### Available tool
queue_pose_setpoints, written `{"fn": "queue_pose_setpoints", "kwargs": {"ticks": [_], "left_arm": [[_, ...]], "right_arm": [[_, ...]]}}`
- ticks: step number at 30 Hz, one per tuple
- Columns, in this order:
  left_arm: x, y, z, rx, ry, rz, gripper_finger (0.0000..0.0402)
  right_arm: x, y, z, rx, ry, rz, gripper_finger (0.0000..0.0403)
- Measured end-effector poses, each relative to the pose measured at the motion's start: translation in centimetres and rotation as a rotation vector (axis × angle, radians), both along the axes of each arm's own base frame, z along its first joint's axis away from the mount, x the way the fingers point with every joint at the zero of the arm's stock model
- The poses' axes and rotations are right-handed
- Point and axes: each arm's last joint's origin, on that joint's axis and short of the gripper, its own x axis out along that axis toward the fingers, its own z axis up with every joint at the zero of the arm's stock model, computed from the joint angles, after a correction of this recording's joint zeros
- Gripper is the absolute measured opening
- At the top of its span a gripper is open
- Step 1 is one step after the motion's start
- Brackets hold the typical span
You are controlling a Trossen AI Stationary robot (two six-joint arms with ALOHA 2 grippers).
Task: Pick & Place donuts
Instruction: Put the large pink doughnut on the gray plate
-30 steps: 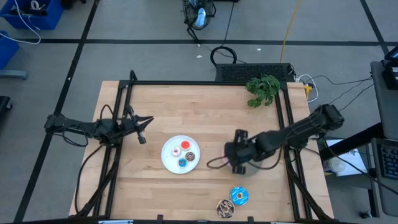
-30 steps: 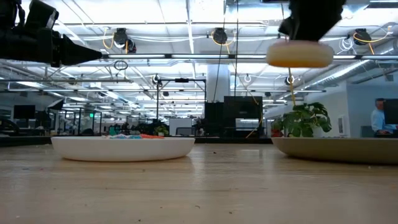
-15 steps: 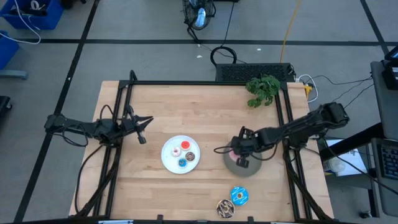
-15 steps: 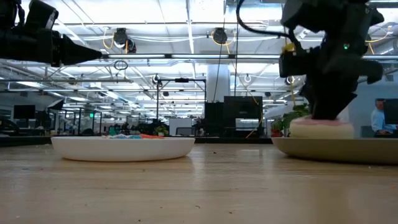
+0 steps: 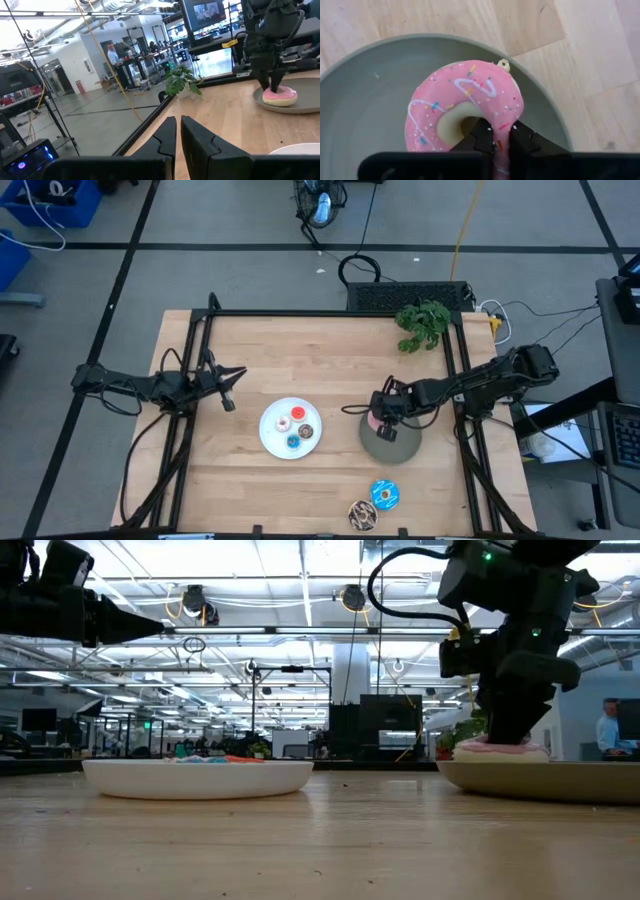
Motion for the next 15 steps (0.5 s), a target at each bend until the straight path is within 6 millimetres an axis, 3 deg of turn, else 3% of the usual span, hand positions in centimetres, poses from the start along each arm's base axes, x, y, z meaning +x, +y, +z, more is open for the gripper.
{"fn": "queue_pose_setpoints", "kwargs": {"ticks": [5,15], "left_arm": [[0.0,0.0,-0.01,0.0,0.0,0.0,0.0033],[0.0,0.0,0.0,-0.004,-0.002,0.0,0.0033]], "right_arm": [[-0.02,0.05,-0.01,0.014,0.002,-0.013,0.005],[-0.61,-0.48,0.14,0.008,0.045,-0.066,0.0183]]}}
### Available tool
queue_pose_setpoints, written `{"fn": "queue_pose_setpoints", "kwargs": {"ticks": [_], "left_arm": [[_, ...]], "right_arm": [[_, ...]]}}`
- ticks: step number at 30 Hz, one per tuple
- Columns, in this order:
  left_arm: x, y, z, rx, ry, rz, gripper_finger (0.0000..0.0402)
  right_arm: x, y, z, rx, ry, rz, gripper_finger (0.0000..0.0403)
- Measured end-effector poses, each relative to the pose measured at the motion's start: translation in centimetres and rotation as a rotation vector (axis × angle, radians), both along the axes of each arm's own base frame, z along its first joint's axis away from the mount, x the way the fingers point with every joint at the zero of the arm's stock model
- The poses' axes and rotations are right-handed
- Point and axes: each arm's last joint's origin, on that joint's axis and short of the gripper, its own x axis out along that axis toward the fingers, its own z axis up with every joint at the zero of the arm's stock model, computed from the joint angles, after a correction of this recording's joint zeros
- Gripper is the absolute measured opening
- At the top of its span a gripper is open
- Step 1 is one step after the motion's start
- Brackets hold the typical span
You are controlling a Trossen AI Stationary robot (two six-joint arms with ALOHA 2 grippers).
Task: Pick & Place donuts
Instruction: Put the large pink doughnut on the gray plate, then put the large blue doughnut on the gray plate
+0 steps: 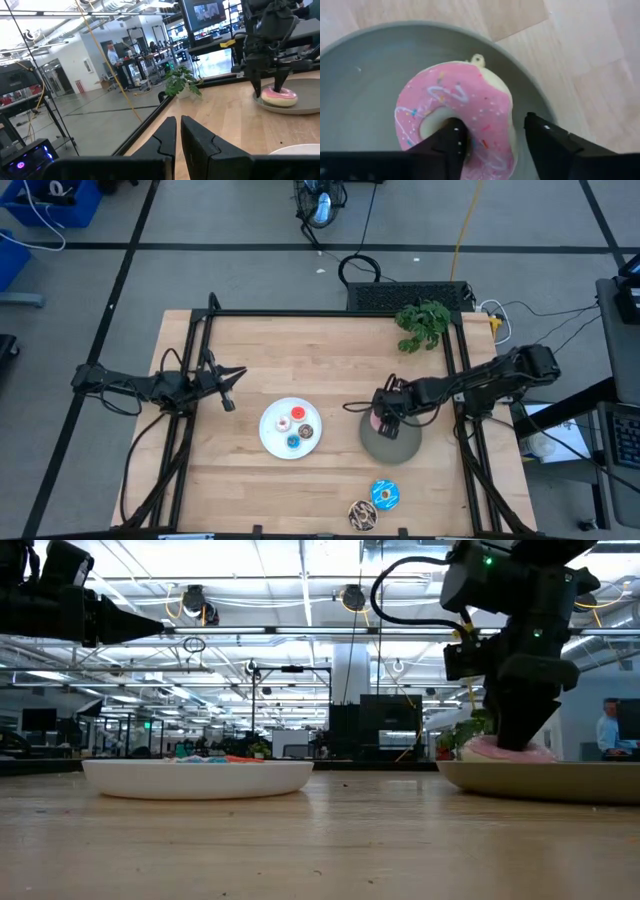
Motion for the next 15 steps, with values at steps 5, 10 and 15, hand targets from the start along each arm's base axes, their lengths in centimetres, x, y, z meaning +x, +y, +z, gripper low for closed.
{"fn": "queue_pose_setpoints", "kwargs": {"ticks": [5,10,15], "left_arm": [[0.0,0.0,0.0,0.0,-0.001,0.0,0.0033],[0.0,0.0,0.0,0.001,-0.001,0.0,0.0033],[0.0,0.0,0.0,0.0,-0.001,0.0,0.0033]], "right_arm": [[-0.1,-0.4,0.5,0.006,-0.021,-0.027,0.021],[-0.3,-0.5,1.0,0.005,-0.041,-0.016,0.022],[-0.6,-0.5,1.9,0.008,-0.08,-0.011,0.0221]]}}
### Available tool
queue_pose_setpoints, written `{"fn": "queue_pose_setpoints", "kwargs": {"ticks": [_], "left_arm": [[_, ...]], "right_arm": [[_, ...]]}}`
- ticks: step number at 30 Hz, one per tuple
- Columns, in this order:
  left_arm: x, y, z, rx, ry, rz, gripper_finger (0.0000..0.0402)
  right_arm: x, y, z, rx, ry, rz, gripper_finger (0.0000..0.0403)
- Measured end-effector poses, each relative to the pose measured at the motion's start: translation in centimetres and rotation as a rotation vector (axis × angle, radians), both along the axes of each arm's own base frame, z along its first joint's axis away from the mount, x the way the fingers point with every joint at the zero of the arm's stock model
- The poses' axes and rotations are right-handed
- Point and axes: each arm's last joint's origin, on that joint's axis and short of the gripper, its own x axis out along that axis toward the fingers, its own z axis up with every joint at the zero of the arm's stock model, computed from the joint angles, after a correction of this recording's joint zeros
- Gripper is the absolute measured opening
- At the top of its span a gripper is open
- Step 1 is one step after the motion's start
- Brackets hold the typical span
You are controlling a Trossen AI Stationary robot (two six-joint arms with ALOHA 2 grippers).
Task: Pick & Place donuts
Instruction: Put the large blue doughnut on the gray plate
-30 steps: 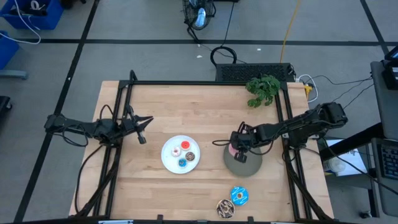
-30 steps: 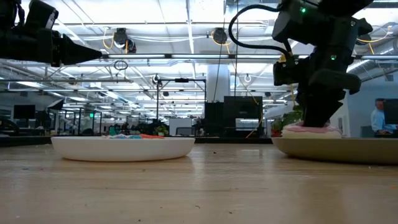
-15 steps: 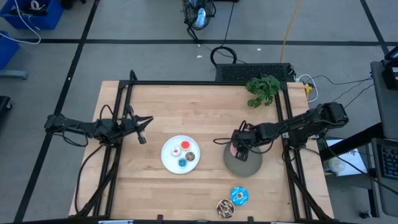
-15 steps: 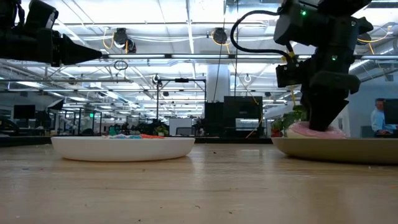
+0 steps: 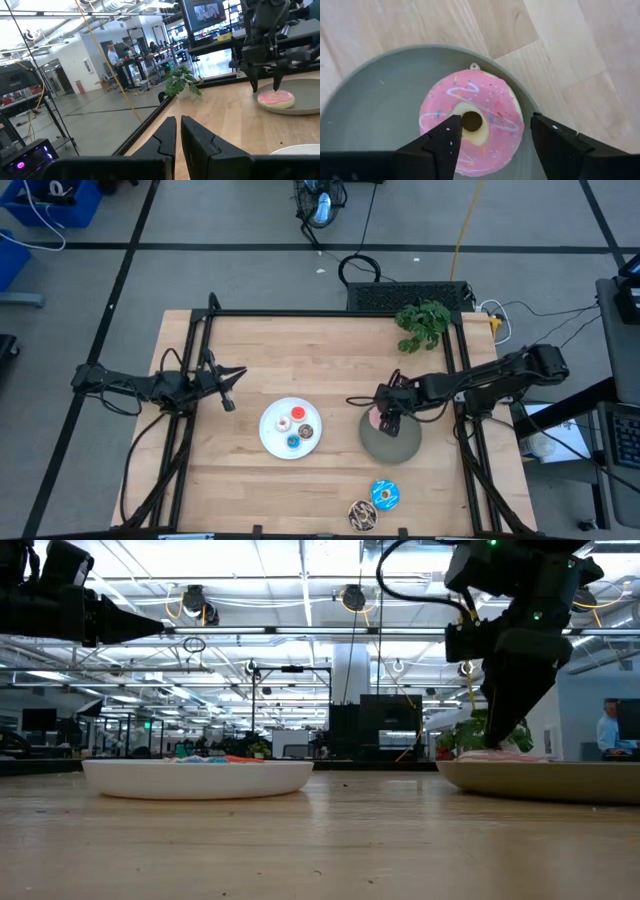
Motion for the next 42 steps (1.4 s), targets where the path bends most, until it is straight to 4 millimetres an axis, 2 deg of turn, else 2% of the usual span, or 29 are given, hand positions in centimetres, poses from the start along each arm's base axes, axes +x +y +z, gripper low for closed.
{"fn": "queue_pose_setpoints", "kwargs": {"ticks": [4,8,13,19,25,29,36,42], "left_arm": [[0.0,0.0,0.0,0.002,0.001,0.0,0.0033],[0.0,0.0,0.0,0.008,0.005,0.001,0.0033],[0.0,0.0,0.0,0.007,0.002,0.001,0.0033],[0.0,0.0,0.0,0.0,0.0,0.0,0.0033],[0.0,0.0,0.0,-0.001,-0.001,0.0,0.0033],[0.0,0.0,0.0,-0.002,-0.001,0.0,0.0033],[0.0,0.0,0.0,-0.015,-0.006,-0.002,0.0033],[0.0,0.0,0.0,-0.015,-0.005,-0.001,0.0033]], "right_arm": [[-0.5,0.1,1.7,0.02,-0.05,0.02,0.0215],[-0.6,1.2,4.9,0.12,-0.111,0.061,0.0213],[-0.3,4.2,8.5,0.076,-0.147,0.161,0.021],[1.2,9.0,10.7,-0.037,-0.084,0.248,0.0188],[4.0,12.9,9.8,-0.059,0.081,0.287,0.015],[4.9,14.6,8.2,0.04,0.156,0.369,0.013],[5.7,15.6,6.3,0.054,0.195,0.334,0.0112],[5.5,15.8,6.4,0.125,0.218,0.365,0.011]]}}
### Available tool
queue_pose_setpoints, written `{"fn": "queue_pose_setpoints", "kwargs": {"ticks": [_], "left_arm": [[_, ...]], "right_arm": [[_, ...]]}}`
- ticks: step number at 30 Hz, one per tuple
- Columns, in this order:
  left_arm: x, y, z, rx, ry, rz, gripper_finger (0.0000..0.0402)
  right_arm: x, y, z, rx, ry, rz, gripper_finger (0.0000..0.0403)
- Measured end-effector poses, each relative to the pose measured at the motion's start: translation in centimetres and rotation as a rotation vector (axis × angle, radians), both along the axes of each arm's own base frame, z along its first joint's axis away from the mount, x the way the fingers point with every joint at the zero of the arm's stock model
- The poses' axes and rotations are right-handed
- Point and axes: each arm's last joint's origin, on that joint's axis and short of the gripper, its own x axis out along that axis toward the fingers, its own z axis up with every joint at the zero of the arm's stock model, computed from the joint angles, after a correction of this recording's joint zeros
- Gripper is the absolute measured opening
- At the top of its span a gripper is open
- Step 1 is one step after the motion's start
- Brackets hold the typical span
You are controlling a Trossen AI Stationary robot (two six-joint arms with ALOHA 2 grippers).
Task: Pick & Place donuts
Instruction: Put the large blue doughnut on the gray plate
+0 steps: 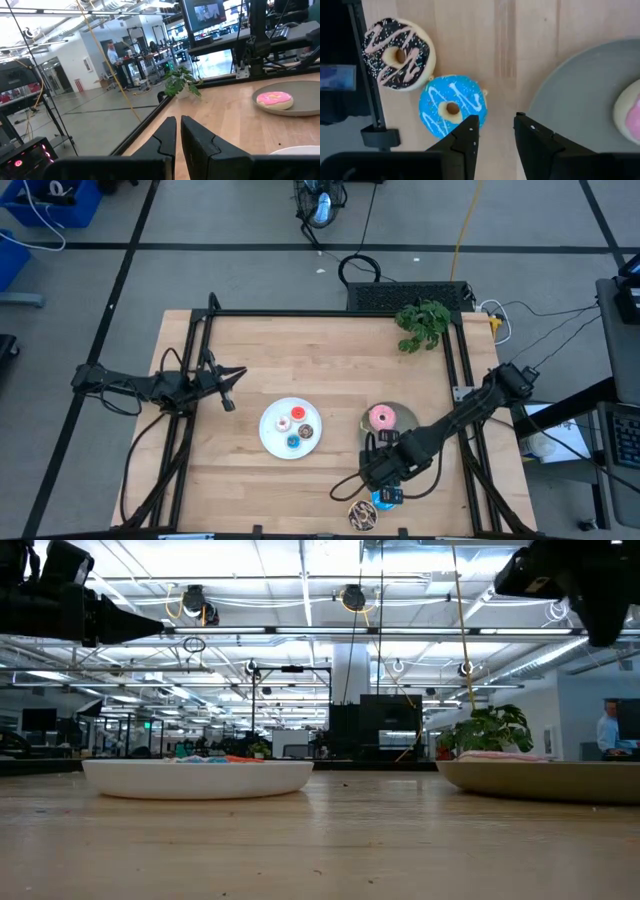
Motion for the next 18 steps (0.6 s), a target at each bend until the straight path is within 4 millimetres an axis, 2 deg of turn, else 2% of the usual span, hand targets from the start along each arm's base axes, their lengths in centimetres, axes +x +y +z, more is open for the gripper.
{"fn": "queue_pose_setpoints", "kwargs": {"ticks": [7,12,15,18], "left_arm": [[0.0,0.0,-0.2,0.003,0.023,0.0,0.0033],[0.0,0.0,-0.3,0.004,0.028,0.0,0.0033],[0.0,0.0,-0.3,0.004,0.028,0.0,0.0033],[0.0,0.0,-0.3,0.004,0.029,0.0,0.0033]], "right_arm": [[0.1,0.2,0.0,0.01,-0.026,0.005,0.0109],[0.1,0.7,-1.0,0.034,-0.062,0.053,0.0111],[-0.2,1.7,-2.0,0.098,-0.098,0.179,0.0128],[-0.5,2.3,-2.8,0.122,-0.124,0.226,0.0155]]}}
